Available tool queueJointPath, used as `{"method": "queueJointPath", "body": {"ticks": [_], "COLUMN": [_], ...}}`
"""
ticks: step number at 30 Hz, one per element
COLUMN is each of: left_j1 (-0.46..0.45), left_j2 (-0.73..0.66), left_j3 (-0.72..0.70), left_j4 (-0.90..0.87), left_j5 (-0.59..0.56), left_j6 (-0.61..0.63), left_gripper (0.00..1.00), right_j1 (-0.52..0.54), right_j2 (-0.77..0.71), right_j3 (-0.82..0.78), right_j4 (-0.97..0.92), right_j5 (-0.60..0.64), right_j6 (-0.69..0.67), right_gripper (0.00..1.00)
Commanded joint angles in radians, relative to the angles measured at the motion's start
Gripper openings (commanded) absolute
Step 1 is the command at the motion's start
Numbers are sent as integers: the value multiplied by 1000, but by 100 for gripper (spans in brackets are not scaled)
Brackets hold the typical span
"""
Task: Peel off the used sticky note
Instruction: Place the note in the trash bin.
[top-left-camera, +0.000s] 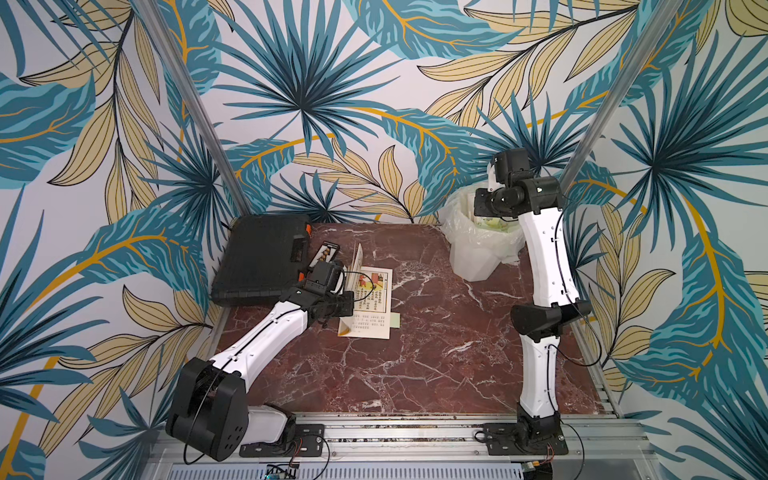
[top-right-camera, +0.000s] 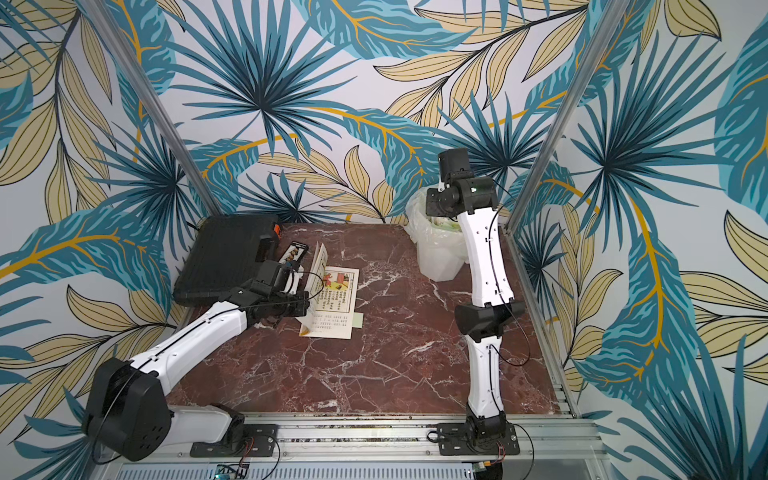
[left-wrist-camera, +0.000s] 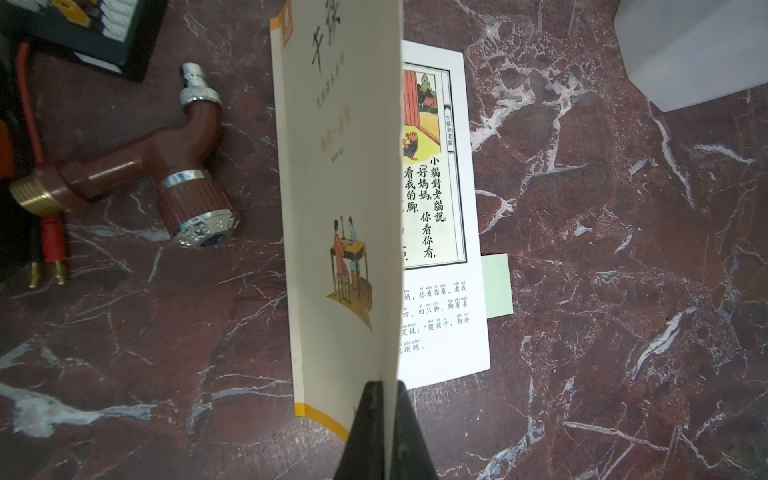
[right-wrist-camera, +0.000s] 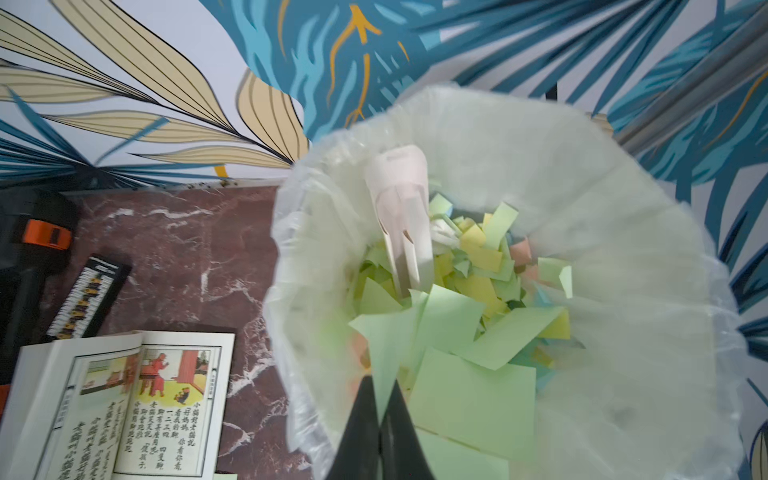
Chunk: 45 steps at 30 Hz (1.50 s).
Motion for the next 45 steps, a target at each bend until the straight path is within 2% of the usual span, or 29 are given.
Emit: {"method": "queueJointPath", "body": {"ticks": [1,3,8,11,24,29,33,35,37,39,42,45], "left_j1": [5,4,5,5,4,3,4,4,4,5,5,4], "left_j2": [-26,-26,-28,-26,-31,-36,-36,-34,-32,-29,-28,-28], "left_j3": [-37,-40,-43,-41,-35,-30,-27,-27,-29,-31,-35,-39], "left_j4": [19,22,22,23,15,6,14,16,16,17,19,17], "left_j5": [22,23,27,29,30,27,33,34,34,32,30,25], "left_j6": [6,5,3,2,4,5,0,0,0,1,1,1], "left_gripper": [0,0,0,0,0,0,0,0,0,0,0,0], "right_j1": [-20,-32,-43,-44,-48,-45,-5,38,89,141,180,198], "right_j2": [21,29,28,8,-68,-115,-167,-202,-241,-303,-449,-594], "right_j3": [17,18,18,18,16,13,-28,-71,-134,-248,-561,-893], "right_j4": [-62,-59,-59,-58,-55,-66,-84,-81,-59,1,194,429], "right_j5": [-24,-34,-38,-41,-77,-183,-261,-257,-227,-204,-247,-349], "right_j6": [11,15,16,16,17,25,15,2,-16,-25,15,82], "right_gripper": [19,27,58,69,93,92,91,92,97,99,99,99]}}
